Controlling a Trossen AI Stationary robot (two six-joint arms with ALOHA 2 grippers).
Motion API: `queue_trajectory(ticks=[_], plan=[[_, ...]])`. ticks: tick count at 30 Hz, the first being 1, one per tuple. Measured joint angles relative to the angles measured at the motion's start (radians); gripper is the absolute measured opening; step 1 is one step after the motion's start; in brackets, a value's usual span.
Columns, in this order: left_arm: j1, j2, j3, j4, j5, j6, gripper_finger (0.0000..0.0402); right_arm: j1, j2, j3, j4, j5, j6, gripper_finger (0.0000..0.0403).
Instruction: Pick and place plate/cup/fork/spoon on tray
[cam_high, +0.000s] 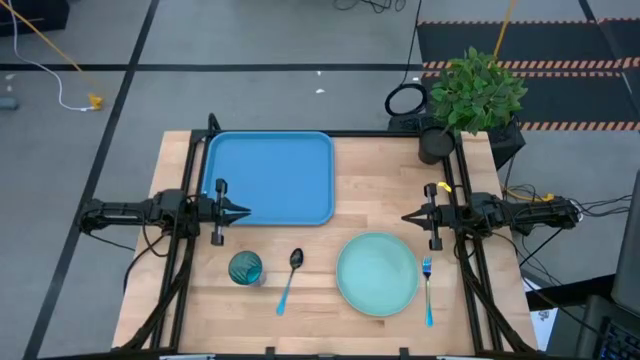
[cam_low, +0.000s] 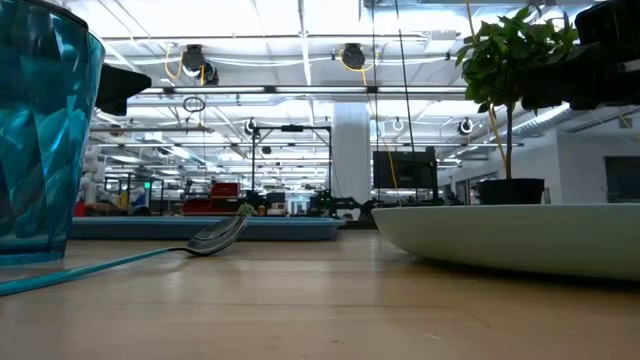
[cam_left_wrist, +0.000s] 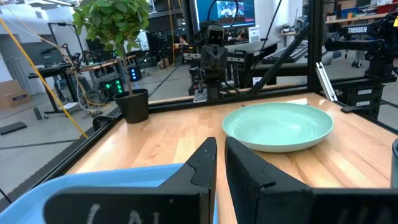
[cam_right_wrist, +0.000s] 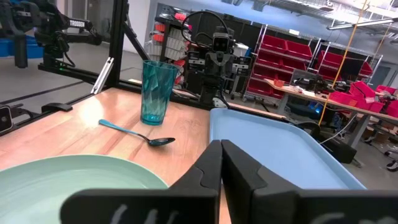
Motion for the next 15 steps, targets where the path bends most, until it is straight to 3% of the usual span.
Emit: queue_trajectory(ticks=[15], plan=[[0.000,0.000,0.000,0.000,0.000,0.010,0.0037,0.000,0.000,0.000,0.000,0.000,0.000,0.0000]])
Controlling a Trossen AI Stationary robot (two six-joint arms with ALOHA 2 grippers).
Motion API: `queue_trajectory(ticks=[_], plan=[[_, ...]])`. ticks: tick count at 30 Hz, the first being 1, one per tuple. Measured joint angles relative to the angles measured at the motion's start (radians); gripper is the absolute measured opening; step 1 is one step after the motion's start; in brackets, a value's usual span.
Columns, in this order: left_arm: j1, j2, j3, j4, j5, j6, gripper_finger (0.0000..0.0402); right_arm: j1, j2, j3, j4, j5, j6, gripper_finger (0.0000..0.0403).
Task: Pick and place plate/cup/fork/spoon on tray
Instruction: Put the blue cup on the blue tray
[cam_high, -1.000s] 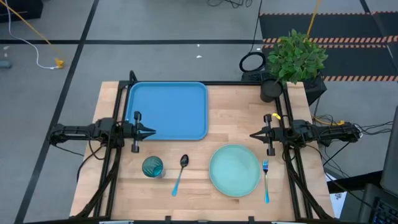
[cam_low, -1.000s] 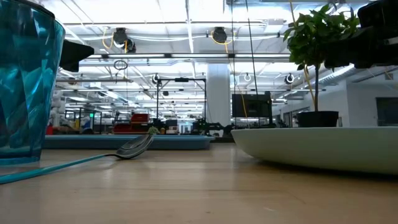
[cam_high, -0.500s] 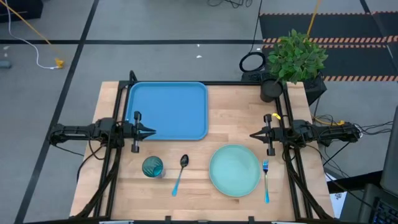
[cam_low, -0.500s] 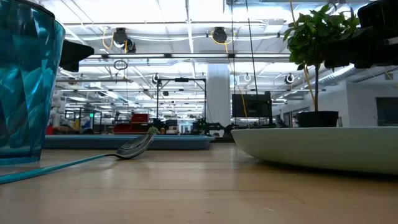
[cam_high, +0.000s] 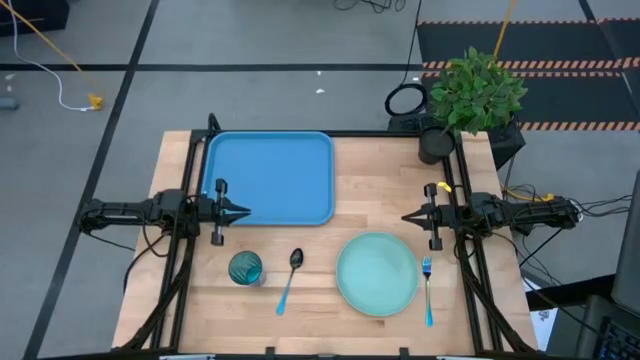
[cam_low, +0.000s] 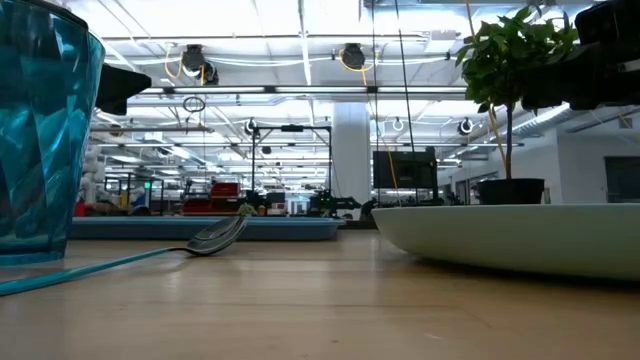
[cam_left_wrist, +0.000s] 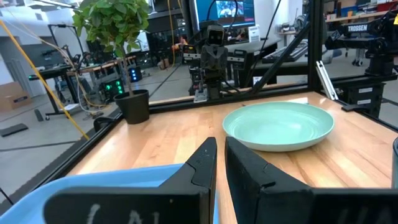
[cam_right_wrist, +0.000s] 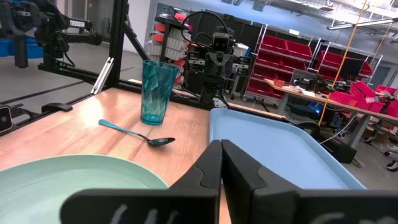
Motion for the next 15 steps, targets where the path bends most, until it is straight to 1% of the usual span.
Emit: queue_trajectory(ticks=[15], plan=[[0.000,0.000,0.000,0.000,0.000,-0.009,0.0037,0.000,0.000,0.000,0.000,0.000,0.000,0.0000]])
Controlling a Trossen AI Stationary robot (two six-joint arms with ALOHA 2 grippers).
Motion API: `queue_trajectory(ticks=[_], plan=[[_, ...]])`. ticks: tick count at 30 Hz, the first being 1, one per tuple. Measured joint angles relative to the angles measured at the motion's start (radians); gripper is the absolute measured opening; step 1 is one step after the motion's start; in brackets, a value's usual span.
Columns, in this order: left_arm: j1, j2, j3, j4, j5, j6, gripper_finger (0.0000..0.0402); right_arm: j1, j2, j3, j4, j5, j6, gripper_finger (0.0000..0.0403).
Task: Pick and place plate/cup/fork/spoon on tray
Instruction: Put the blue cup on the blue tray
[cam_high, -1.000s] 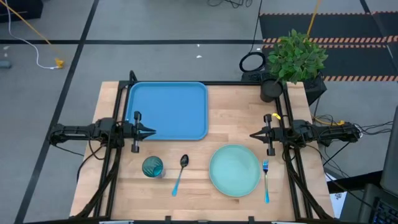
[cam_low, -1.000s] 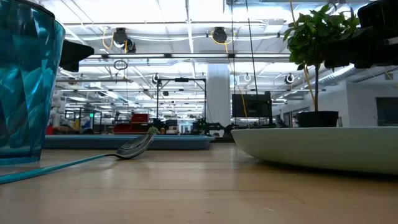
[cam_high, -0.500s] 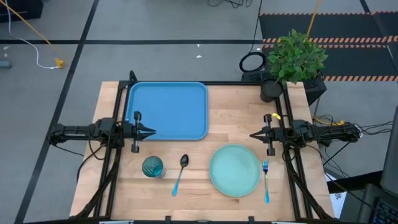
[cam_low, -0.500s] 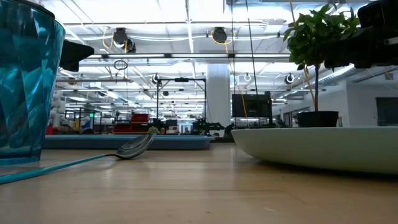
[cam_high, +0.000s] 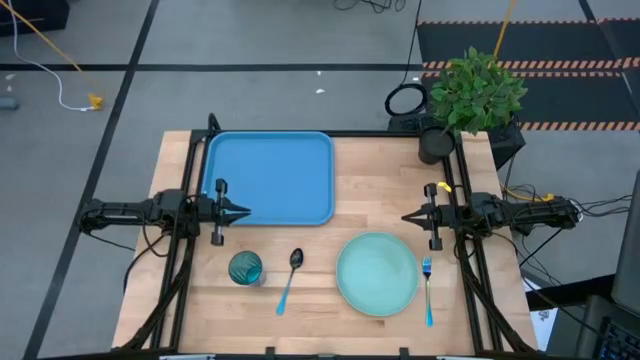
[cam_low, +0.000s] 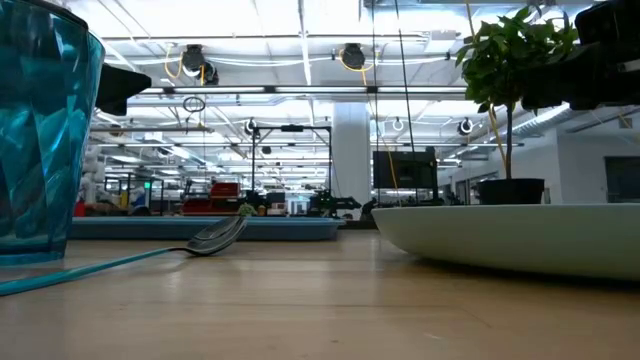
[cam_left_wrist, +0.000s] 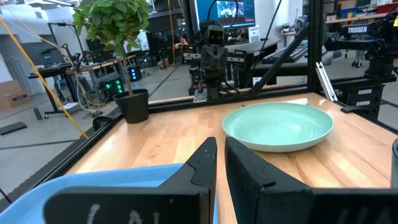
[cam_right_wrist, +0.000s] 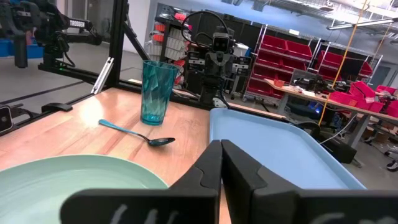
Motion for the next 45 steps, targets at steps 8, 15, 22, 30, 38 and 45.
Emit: queue_trajectory(ticks=[8,15,22,30,38,45], plan=[[0.000,0.000,0.000,0.000,0.000,-0.001,0.0037,0.000,0.000,0.000,0.000,0.000,0.000,0.0000],[0.000,0.000,0.000,0.000,0.000,-0.001,0.0037,0.000,0.000,0.000,0.000,0.000,0.000,0.0000],[0.000,0.000,0.000,0.001,0.000,-0.011,0.0037,0.000,0.000,0.000,0.000,0.000,0.000,0.0000],[0.000,0.003,-0.002,0.114,-0.003,-0.050,0.0037,0.000,0.000,0.000,0.000,0.000,0.000,0.0000],[-0.002,0.024,0.087,0.194,-0.003,-0.234,0.0037,0.000,0.000,0.000,0.004,0.000,0.000,0.0000],[-0.069,0.173,0.257,0.138,0.097,-0.343,0.0037,0.000,0.000,0.000,0.012,0.007,-0.003,0.0000]])
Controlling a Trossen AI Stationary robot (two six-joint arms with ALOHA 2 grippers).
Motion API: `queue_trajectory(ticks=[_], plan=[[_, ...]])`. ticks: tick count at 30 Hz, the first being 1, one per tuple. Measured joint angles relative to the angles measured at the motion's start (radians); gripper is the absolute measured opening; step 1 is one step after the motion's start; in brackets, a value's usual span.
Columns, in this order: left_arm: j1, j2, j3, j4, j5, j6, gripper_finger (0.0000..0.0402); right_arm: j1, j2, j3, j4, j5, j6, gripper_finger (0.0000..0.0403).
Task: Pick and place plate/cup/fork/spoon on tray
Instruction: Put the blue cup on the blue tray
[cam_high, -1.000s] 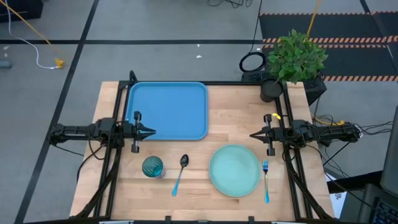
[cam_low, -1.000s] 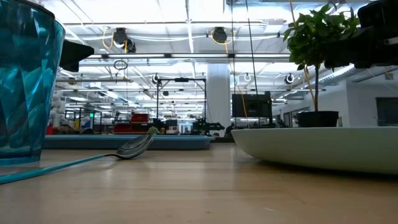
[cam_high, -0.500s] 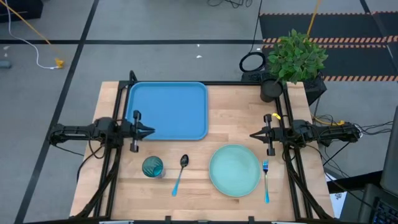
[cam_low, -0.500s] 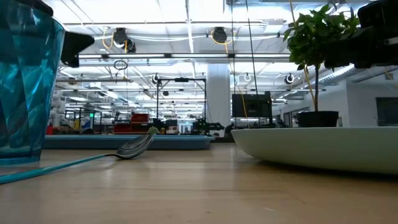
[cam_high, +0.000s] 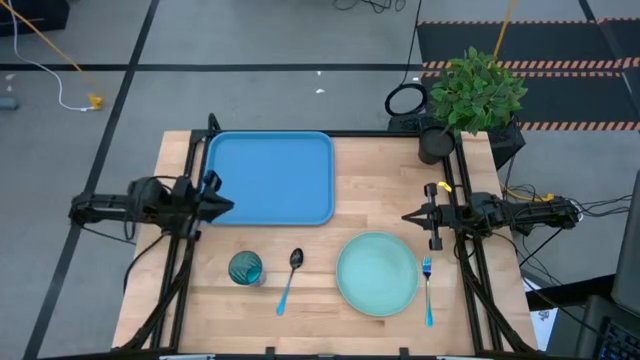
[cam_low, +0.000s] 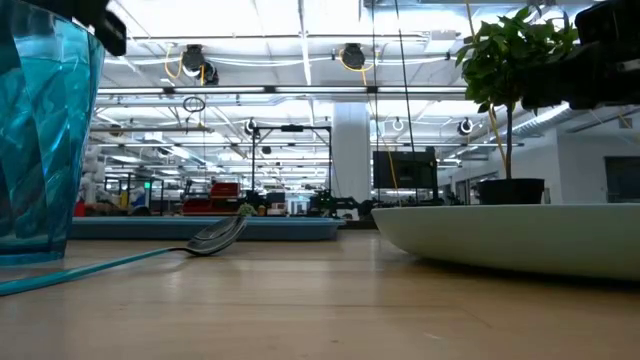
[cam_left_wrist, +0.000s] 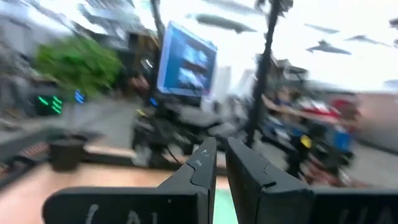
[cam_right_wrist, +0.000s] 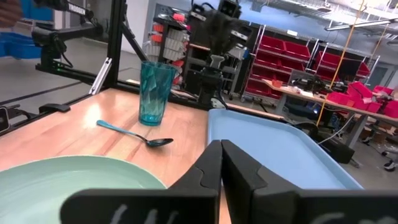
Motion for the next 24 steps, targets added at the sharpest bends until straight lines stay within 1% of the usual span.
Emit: queue_trajectory(ticks=[3,5,9,11,15,21,24], plan=[[-0.060,0.109,0.080,-0.064,-0.004,-0.003,0.0037,0.000,0.000,0.000,0.032,-0.001,0.007,0.0000],[-0.102,0.191,0.138,-0.083,-0.036,0.018,0.0037,0.000,0.000,0.000,0.058,-0.001,0.028,0.0000],[-0.178,0.367,0.269,-0.136,-0.090,0.092,0.0037,0.000,0.000,0.000,0.117,-0.001,0.095,0.0000],[-0.208,0.451,0.351,-0.202,-0.113,0.134,0.0037,0.000,0.000,0.000,0.134,-0.001,0.140,0.0000],[-0.255,0.617,0.539,-0.393,-0.152,0.145,0.0037,0.000,0.000,0.000,0.144,-0.001,0.228,0.0000],[-0.341,0.829,0.805,-0.690,-0.195,0.114,0.0037,0.000,0.000,0.000,0.144,-0.002,0.347,0.0000],[-0.386,0.924,0.939,-0.846,-0.210,0.073,0.0037,0.000,0.000,0.000,0.144,-0.002,0.388,0.0000]])
